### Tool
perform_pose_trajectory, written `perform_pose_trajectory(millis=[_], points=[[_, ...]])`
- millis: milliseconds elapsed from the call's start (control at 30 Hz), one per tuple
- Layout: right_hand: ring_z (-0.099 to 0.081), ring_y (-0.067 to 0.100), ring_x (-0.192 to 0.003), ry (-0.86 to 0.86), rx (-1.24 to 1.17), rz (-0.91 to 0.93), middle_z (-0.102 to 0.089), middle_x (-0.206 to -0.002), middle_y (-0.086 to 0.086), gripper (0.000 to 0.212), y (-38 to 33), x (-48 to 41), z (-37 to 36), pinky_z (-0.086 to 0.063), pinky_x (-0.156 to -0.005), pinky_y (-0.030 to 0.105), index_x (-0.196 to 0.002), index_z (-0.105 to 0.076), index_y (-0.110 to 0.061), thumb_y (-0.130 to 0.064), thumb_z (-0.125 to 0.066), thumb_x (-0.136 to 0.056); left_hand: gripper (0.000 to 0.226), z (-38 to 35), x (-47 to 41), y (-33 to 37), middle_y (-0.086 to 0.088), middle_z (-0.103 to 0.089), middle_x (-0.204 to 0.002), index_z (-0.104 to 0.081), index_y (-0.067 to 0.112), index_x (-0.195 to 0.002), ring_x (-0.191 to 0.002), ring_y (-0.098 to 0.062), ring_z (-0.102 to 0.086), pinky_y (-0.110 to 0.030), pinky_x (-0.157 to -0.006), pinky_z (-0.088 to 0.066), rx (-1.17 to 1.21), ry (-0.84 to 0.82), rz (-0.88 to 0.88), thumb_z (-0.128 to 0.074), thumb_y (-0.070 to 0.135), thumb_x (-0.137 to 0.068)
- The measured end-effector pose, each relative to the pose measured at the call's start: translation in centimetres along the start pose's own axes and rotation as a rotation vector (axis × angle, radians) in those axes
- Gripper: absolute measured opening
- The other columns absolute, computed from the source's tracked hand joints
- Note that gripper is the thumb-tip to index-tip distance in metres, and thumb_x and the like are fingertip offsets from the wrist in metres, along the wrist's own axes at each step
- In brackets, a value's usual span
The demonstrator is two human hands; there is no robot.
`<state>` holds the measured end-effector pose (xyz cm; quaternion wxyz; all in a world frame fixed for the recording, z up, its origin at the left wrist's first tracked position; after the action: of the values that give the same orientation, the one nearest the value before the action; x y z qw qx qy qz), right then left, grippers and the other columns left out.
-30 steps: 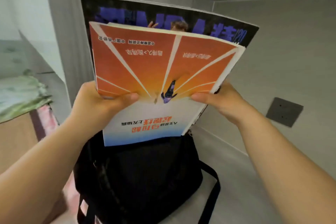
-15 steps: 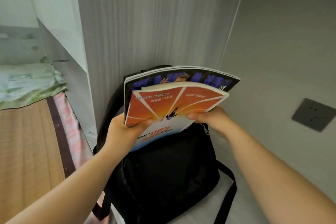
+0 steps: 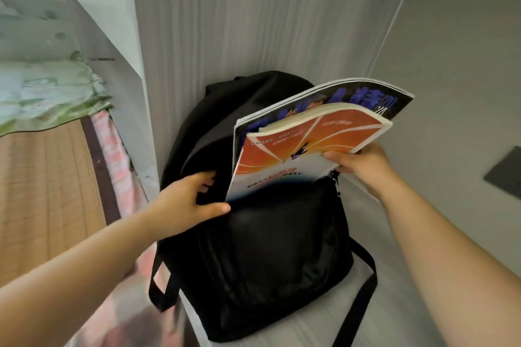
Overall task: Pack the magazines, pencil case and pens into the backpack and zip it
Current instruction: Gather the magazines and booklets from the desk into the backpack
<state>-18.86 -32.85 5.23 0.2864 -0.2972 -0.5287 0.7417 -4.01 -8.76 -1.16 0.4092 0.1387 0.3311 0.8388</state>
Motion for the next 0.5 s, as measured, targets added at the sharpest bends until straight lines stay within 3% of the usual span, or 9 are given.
perform_pose_trajectory(millis=[100,167,233,333,400,433,500], points=[[-0.059,0.012,-0.071,-0.022,-0.016,0.019,-0.061,-0.094,0.006,0.024,0.1,-0.2,0.1,-0.053,-0.050,0.012,-0.085,-0.058,-0.016,0.002,-0.069,-0.072,0.079,-4.3,1.5,-1.7,-0.001,-0.040,-0.144,-0.028,0.018,-0.139,-0.134,-0.019,-0.033,-0.030,-0.110,-0.021,-0.607,-0.093,-0.054,-0.050,0.061,-0.077],[-0.059,0.008,-0.070,-0.048,-0.008,0.024,-0.062,-0.088,0.001,0.026,-0.1,-0.3,-0.1,-0.053,-0.049,0.012,-0.077,-0.058,-0.022,0.001,-0.070,-0.071,0.079,-5.8,1.1,-1.6,-0.002,-0.041,-0.142,-0.023,0.016,-0.140,-0.132,-0.021,-0.032,-0.033,-0.107,-0.020,-0.713,-0.006,0.003,-0.044,0.062,-0.079],[-0.060,0.008,-0.070,-0.066,0.016,0.038,-0.062,-0.084,-0.001,0.027,-0.3,-0.3,-0.4,-0.055,-0.052,0.017,-0.075,-0.058,-0.024,-0.001,-0.071,-0.071,0.069,-6.1,0.2,-1.3,-0.004,-0.048,-0.134,-0.032,0.013,-0.133,-0.126,-0.024,-0.036,-0.033,-0.103,-0.023,-0.759,0.082,0.057,-0.046,0.055,-0.081],[-0.059,0.007,-0.069,-0.077,0.035,0.057,-0.062,-0.080,-0.003,0.024,-0.4,-0.2,-0.5,-0.053,-0.048,0.013,-0.076,-0.059,-0.022,-0.001,-0.070,-0.072,0.034,-6.3,-0.6,-1.2,-0.004,-0.062,-0.116,-0.055,0.014,-0.110,-0.116,-0.025,-0.042,-0.033,-0.096,-0.018,-0.794,0.110,0.049,-0.048,0.037,-0.086],[-0.059,0.009,-0.070,-0.060,0.038,0.051,-0.062,-0.083,-0.001,0.022,-0.4,-0.2,-0.4,-0.055,-0.052,0.019,-0.081,-0.059,-0.019,-0.002,-0.070,-0.073,0.015,-6.0,0.1,-1.0,-0.001,-0.070,-0.095,-0.066,0.017,-0.089,-0.103,-0.024,-0.051,-0.030,-0.084,-0.015,-0.777,0.142,-0.050,-0.055,0.024,-0.081],[-0.059,0.012,-0.072,-0.051,0.033,0.048,-0.062,-0.086,0.001,0.022,-0.4,-0.1,-0.3,-0.054,-0.055,0.023,-0.083,-0.058,-0.018,-0.002,-0.069,-0.073,0.005,-5.7,0.7,-1.0,0.001,-0.071,-0.077,-0.069,0.019,-0.073,-0.089,-0.023,-0.059,-0.030,-0.077,-0.018,-0.782,0.172,-0.137,-0.068,0.021,-0.068],[-0.059,0.013,-0.074,-0.043,0.014,0.050,-0.062,-0.085,-0.002,0.023,-0.4,-0.1,-0.2,-0.051,-0.060,0.026,-0.078,-0.058,-0.022,-0.002,-0.069,-0.074,0.022,-6.0,1.4,-1.6,0.004,-0.065,-0.054,-0.065,0.018,-0.048,-0.061,-0.022,-0.064,-0.029,-0.068,-0.022,-0.806,0.229,-0.299,-0.085,0.018,-0.038]])
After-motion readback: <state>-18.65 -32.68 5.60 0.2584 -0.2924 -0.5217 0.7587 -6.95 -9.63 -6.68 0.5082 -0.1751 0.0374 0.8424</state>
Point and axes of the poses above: each hand's wrist, its own x-axis away from the middle knuckle, its own z-axis out of the back of the hand, y = z × x, the point moved 1 cm from there along -x, towards the middle knuckle
